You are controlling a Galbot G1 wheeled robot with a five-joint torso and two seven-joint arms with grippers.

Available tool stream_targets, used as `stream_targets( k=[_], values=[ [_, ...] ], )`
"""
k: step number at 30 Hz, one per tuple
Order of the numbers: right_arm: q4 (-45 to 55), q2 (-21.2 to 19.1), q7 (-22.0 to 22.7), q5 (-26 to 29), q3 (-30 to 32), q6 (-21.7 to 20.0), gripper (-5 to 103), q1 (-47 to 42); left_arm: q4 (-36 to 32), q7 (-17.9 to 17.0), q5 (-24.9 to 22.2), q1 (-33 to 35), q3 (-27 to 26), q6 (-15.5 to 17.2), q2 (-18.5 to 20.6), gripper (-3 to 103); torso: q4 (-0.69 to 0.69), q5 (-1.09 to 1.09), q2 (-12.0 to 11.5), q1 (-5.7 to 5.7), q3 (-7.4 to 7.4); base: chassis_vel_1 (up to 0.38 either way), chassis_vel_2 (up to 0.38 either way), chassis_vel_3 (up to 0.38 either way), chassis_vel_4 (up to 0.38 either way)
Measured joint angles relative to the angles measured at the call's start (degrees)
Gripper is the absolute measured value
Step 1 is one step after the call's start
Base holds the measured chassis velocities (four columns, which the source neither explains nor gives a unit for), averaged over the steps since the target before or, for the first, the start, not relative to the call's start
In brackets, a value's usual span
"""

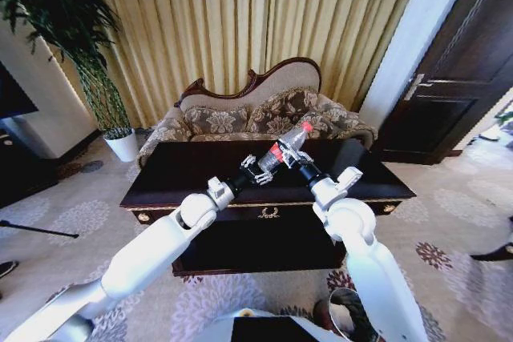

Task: Move to the front of the table and place the trash on the table into the trash bin.

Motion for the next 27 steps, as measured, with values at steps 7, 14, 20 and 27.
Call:
stream_targets(
  k=[7, 14, 20, 27],
  values=[
    [0.30, -0.09, -0.01, -0.10, 0.31, 0.01, 27, -0.52, -1.59, -1.29, -1.45, 1.03, -0.15, 1.62, 0.44, 99, 0.00, -0.01, 0.00, 0.00, 0.00, 0.000, 0.000, 0.000, 0.000],
    [0.39, -0.22, -0.08, -0.27, 1.04, 0.07, 27, -1.00, -5.79, -4.09, -3.24, 4.36, -1.41, 4.40, 2.40, 100, 0.00, -0.01, 0.00, 0.00, 0.00, 0.000, 0.000, 0.000, 0.000],
    [0.66, -0.96, -0.10, -1.24, 3.28, 0.86, 27, -2.75, -9.75, -6.05, -3.21, 10.55, -7.40, 6.65, 5.37, 100, 0.00, -0.01, 0.00, -0.01, 0.00, 0.000, 0.000, 0.000, 0.000],
    [0.20, -2.00, -0.13, -6.53, 5.28, 2.53, 27, -2.81, -14.77, -11.22, -0.37, 22.02, -19.89, 7.93, 6.57, 100, 0.02, -0.02, 0.00, 0.00, 0.00, 0.000, 0.000, 0.000, 0.000]
  ],
)
